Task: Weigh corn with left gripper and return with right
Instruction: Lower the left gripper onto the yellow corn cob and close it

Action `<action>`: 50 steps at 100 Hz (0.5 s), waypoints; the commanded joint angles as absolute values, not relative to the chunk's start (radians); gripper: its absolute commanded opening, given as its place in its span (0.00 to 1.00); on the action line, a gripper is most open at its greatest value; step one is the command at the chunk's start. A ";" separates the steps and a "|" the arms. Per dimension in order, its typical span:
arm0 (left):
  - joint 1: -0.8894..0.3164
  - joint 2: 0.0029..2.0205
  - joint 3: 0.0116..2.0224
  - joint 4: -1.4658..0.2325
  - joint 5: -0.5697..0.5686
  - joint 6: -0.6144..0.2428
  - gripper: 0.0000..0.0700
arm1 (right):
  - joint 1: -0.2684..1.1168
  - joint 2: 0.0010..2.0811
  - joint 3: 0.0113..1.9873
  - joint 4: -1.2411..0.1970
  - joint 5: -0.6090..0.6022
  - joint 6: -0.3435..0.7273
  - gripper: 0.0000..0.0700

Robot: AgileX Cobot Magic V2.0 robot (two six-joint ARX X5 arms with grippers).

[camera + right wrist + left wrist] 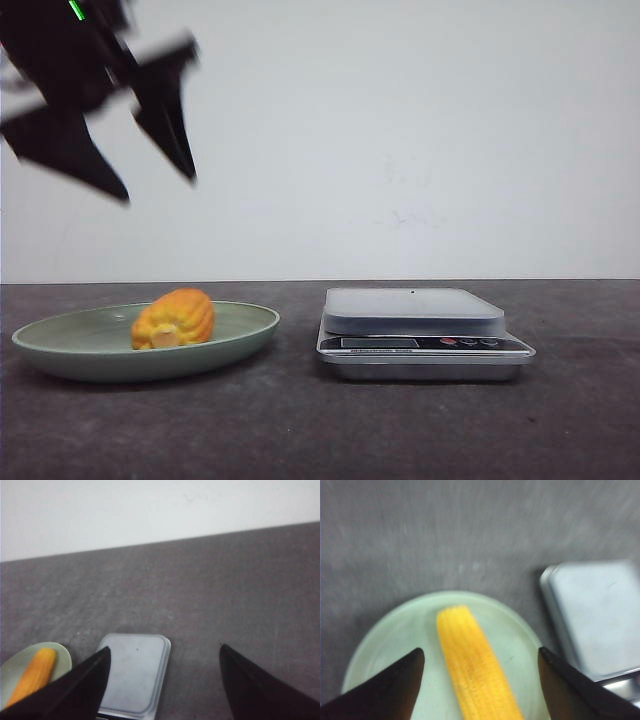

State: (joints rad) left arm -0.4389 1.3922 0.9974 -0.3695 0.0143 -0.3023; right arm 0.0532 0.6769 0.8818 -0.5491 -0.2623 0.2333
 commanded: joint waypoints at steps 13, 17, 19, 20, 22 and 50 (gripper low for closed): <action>-0.489 1.553 1.008 -0.347 -0.030 -0.323 0.62 | 0.057 0.690 0.902 -0.547 -0.264 0.200 0.62; -0.496 1.575 1.008 -0.344 -0.030 -0.331 0.62 | 0.057 0.690 0.902 -0.548 -0.263 0.197 0.62; -0.499 1.584 1.008 -0.343 -0.030 -0.333 0.62 | 0.057 0.690 0.902 -0.548 -0.263 0.197 0.62; -0.500 1.588 1.008 -0.342 -0.031 -0.334 0.62 | 0.057 0.690 0.902 -0.548 -0.262 0.197 0.62; -0.503 1.597 1.008 -0.339 -0.033 -0.334 0.62 | 0.057 0.690 0.902 -0.548 -0.262 0.197 0.62; -0.529 1.650 1.008 -0.340 -0.053 -0.352 0.46 | 0.057 0.691 0.902 -0.549 -0.262 0.197 0.62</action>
